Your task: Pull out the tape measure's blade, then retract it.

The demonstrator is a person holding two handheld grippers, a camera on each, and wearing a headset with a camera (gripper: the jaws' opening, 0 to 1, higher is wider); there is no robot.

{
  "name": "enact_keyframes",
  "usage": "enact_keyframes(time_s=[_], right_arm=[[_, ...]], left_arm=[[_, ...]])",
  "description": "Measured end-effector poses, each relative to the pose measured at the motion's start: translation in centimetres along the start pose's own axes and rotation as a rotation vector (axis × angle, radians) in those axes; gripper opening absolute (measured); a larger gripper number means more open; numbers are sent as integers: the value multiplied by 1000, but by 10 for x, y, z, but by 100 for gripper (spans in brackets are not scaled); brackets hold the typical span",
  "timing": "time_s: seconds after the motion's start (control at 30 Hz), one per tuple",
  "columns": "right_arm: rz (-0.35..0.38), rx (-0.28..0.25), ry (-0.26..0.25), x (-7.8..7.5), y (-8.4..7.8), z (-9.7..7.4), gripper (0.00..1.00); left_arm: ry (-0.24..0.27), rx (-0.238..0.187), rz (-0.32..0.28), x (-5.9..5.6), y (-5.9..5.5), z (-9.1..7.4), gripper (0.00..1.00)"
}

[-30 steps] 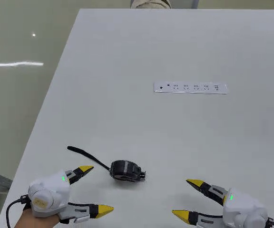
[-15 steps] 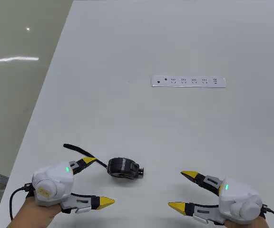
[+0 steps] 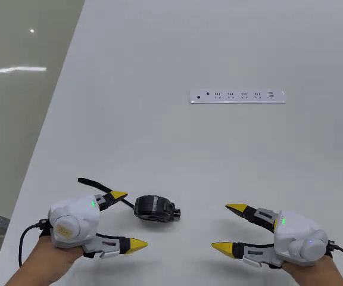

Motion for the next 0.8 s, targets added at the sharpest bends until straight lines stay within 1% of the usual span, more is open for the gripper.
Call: enact_keyframes(time_s=[0.03, 0.1, 0.23, 0.3, 0.4, 0.47, 0.7, 0.8], right_arm=[[1, -10, 4, -1, 2, 1, 55], [-1, -13, 9, -2, 4, 4, 55], [-9, -4, 25, -4, 5, 10, 54], [-12, -1, 33, -5, 6, 13, 54], [-14, 8, 45, -6, 7, 18, 54], [-18, 14, 49, -7, 6, 21, 54], [-25, 40, 75, -10, 1, 31, 53], [-26, 43, 83, -11, 0, 35, 53]], left_arm=[[-1, 0, -1, 1, 0, 1, 72], [1, 9, 3, 3, -1, 3, 72], [-8, 9, -5, 9, -2, 7, 71], [-11, 19, 3, 11, -4, 9, 71], [-21, 20, 5, 14, -4, 12, 71], [-30, 23, 9, 14, -3, 13, 70], [-56, 45, 27, 18, -7, 19, 68], [-66, 46, 36, 18, -5, 21, 66]])
Point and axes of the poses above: the centre of the closed fingertips' face, and the gripper's own axes: z roughly forward along the fingers, x roughly to its left, y roughly out of its top, the point moved 6 cm from there along -z, roughly backward along the fingers, and after that the axes turned 9 degrees about z, right-handed, at the moved point
